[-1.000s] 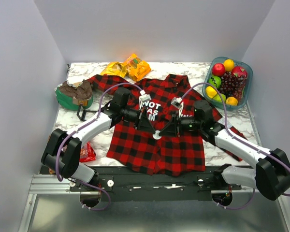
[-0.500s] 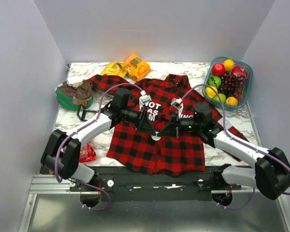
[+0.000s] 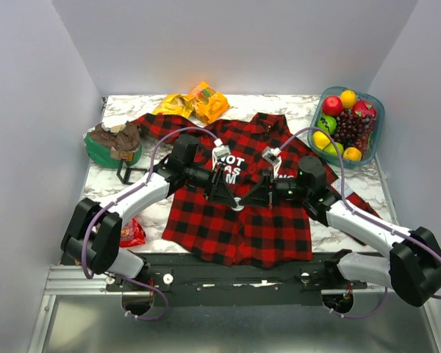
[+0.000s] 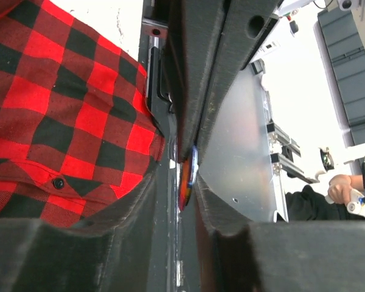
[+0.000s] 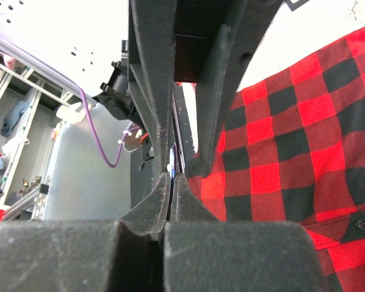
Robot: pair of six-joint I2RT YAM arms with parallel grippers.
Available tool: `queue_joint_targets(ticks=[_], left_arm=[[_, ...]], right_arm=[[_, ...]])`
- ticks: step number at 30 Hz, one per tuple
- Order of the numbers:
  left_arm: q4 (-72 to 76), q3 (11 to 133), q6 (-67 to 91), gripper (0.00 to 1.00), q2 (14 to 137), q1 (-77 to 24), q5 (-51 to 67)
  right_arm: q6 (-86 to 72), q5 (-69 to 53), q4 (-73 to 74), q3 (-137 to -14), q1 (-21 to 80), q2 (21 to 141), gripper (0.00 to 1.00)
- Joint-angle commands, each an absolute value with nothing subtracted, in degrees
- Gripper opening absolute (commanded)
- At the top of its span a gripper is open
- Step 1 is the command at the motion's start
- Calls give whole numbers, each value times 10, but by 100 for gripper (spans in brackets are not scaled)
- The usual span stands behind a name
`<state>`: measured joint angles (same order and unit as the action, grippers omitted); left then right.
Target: Pin the brooch onto the clothing
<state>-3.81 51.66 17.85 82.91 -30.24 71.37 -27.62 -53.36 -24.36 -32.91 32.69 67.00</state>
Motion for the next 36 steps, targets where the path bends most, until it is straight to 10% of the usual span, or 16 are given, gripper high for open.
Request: queue_joint_targets(ticks=[1, 4, 16, 26, 36], left_arm=[[-52, 519, 162, 36, 813, -305, 708], [-60, 521, 156, 49, 810, -302, 708], [-61, 520, 155, 50, 799, -288, 704], [-48, 515, 160, 4, 797, -284, 696], [-39, 511, 167, 0, 801, -287, 693]], right_arm=[[-280, -538, -268, -327, 331, 665, 1], [-280, -536, -265, -323, 331, 660, 1], [-278, -531, -255, -318, 331, 650, 1], [-276, -529, -252, -318, 331, 659, 1], [-260, -507, -228, -337, 341, 666, 21]])
